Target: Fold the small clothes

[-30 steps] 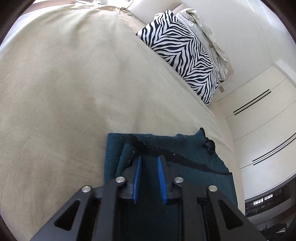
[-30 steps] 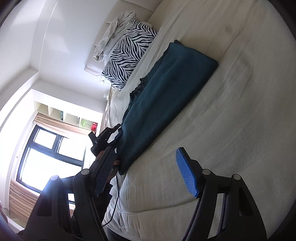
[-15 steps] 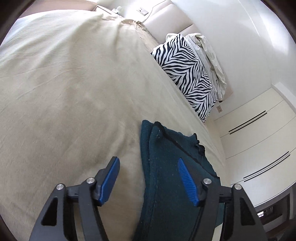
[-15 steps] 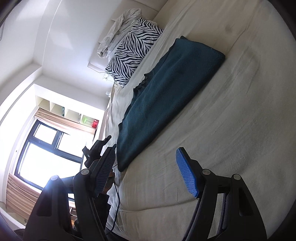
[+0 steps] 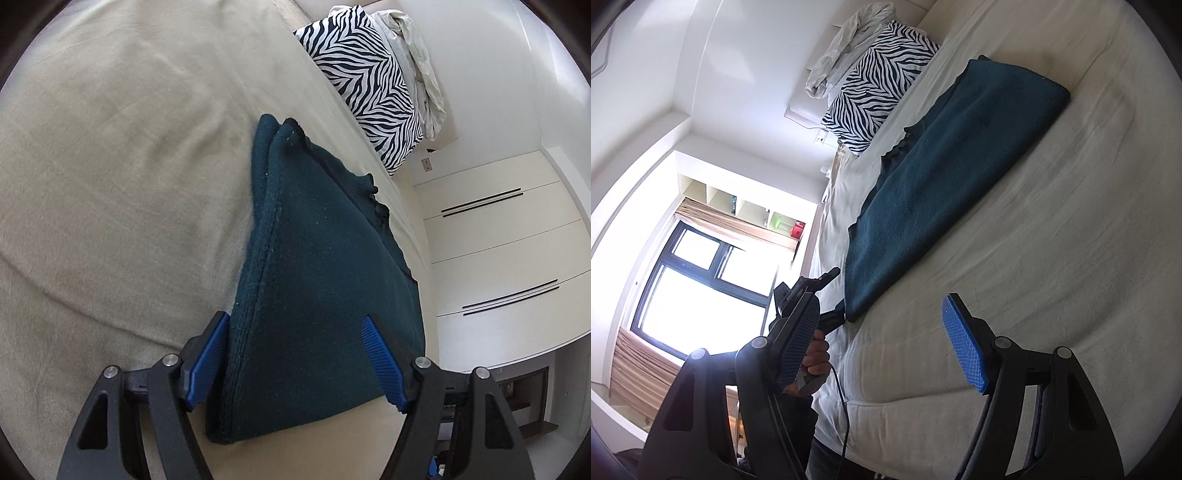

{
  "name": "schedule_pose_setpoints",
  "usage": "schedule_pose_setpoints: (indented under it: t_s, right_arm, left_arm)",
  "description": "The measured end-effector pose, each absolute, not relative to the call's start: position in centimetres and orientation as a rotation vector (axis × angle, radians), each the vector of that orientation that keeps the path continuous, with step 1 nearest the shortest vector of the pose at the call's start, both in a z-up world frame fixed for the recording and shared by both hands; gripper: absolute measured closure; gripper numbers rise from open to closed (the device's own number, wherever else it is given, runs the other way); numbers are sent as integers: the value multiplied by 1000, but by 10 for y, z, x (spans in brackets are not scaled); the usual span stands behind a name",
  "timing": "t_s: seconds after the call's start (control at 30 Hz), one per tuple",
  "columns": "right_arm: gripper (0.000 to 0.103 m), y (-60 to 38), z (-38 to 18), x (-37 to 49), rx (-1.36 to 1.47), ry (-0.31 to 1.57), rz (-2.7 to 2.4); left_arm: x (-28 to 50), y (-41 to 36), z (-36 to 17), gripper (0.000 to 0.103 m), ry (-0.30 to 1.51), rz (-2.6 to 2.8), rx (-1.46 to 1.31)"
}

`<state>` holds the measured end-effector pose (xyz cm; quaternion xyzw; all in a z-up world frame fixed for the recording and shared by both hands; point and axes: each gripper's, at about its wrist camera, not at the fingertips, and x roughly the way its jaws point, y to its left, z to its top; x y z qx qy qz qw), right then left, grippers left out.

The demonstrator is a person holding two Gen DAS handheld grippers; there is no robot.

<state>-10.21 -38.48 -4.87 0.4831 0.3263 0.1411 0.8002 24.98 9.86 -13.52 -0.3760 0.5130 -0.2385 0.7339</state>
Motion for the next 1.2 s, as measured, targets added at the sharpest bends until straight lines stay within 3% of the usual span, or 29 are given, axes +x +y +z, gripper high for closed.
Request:
schedule_pose_setpoints:
  t_s: [0.13,0.33,0.37,0.4,0.43,0.63,0.87,0.97,1.2]
  right_arm:
    - [35,-370,-33,-74,1003,715,381]
    - [35,-328,0,3,893,766,493]
    - [35,-318,3,19,872,784,505]
    - [35,-307,7,35,846,800,516]
    - [35,-296,8,52,821,822,538]
    - [35,-245,-20,156,811,978,604]
    - [35,-241,-94,244,925,1131,567]
    - [38,-253,-124,256,985,1140,579]
    - [38,-266,-125,262,1028,1132,645]
  left_arm:
    - [265,107,-148,32,1153,-553,-971]
    - [268,85,-143,48,1194,-590,-852]
    - [269,85,-146,61,1203,-590,-865]
    - [269,86,-151,82,1214,-588,-878]
    - [268,87,-155,90,1222,-581,-886]
    - [261,96,-151,90,1167,-586,-924]
    - [262,93,-138,90,1143,-583,-896]
    - [262,84,-130,90,1133,-582,-868]
    - [266,41,-88,90,1098,-612,-767]
